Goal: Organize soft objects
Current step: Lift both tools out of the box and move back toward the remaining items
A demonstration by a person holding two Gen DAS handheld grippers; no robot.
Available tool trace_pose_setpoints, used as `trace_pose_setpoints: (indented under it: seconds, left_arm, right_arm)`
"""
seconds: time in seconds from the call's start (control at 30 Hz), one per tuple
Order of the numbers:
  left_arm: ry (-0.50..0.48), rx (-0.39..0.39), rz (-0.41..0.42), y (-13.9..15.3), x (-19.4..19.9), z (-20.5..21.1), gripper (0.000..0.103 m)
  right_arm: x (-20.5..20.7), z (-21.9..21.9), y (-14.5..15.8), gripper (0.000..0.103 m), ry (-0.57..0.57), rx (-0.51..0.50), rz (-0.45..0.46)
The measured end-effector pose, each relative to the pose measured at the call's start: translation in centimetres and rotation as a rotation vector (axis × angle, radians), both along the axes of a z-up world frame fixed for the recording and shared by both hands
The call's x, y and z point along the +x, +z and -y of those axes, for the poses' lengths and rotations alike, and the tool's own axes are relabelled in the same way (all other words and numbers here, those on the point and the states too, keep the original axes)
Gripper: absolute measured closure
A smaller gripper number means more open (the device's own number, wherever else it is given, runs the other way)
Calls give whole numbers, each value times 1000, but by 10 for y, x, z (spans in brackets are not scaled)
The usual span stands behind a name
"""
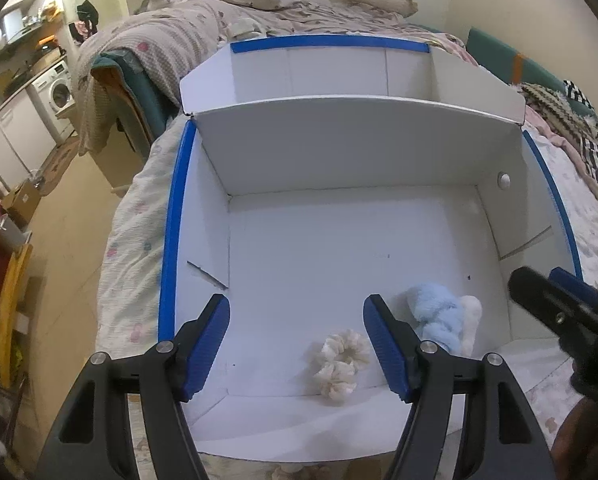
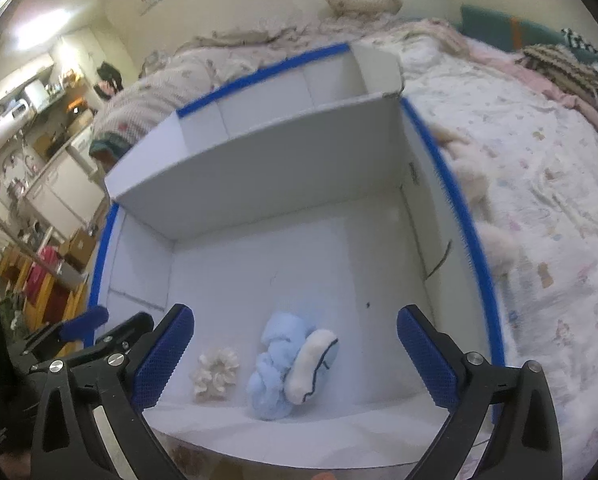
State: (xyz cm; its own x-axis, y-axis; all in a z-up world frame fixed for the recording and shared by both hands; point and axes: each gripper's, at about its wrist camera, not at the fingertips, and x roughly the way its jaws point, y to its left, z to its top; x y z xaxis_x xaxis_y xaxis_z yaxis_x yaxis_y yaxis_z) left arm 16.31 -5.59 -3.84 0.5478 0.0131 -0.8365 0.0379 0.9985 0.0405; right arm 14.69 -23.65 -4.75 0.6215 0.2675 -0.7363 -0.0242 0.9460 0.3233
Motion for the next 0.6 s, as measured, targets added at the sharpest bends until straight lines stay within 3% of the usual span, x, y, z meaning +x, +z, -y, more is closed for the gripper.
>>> trace_pose_setpoints:
  seconds: [0.27, 0.43, 0.6]
  left_arm:
    - [10, 16, 17, 3, -3, -2, 36]
    - [10, 15, 19, 6, -7, -3, 36]
    - [17, 12, 38, 14, -16, -8, 36]
  right_arm:
    - [-6, -4, 5, 0, 3, -37, 5]
    - [-8, 1, 8, 0, 11, 47, -13]
    - [-13, -1, 14, 0, 7, 19, -11]
